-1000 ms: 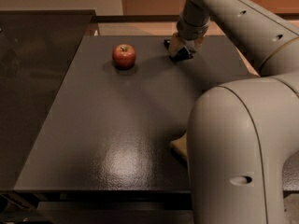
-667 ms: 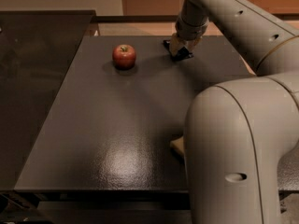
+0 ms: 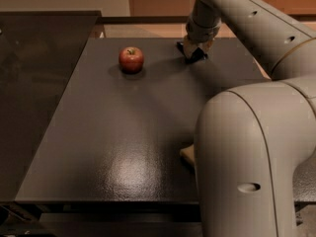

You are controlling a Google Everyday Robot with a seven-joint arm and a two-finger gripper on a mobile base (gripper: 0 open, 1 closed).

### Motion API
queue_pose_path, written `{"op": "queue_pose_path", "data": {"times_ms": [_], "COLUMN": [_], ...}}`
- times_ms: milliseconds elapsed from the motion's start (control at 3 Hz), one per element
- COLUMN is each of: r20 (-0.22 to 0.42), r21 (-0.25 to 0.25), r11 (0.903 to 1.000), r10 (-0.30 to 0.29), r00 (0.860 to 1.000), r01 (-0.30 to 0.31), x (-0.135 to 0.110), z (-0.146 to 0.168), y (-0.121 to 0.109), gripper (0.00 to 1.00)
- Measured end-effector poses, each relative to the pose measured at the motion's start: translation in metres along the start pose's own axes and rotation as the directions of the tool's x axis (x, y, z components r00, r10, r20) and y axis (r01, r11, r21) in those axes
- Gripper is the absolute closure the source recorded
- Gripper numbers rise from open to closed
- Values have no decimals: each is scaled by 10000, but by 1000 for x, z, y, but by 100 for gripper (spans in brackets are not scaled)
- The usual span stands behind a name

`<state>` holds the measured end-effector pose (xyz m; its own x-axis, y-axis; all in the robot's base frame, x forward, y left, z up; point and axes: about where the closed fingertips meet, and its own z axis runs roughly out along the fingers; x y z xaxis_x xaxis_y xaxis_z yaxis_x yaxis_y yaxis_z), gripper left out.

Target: Move rxbar blueberry near sponge

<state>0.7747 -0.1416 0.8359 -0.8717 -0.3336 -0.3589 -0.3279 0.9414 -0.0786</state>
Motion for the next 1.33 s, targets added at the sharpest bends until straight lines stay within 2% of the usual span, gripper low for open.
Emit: {"op": "queue_pose_path", "data": {"times_ms": [333,667,1000,1333], "r20": [318,721,1132,1464], "r21": [77,-18,-242,-429], "r11": [9988,9925,9789,9533], "r10": [-492,-1214,-1992,-2901], "r00": [9983,9900,9734,9457], "r01": [490,1219,2031,2990], "x": [8,24,45,70], "z": [-19,-44,-70,-94], "y": [-5,-6,0,12], "gripper": [100,100,100,100]}}
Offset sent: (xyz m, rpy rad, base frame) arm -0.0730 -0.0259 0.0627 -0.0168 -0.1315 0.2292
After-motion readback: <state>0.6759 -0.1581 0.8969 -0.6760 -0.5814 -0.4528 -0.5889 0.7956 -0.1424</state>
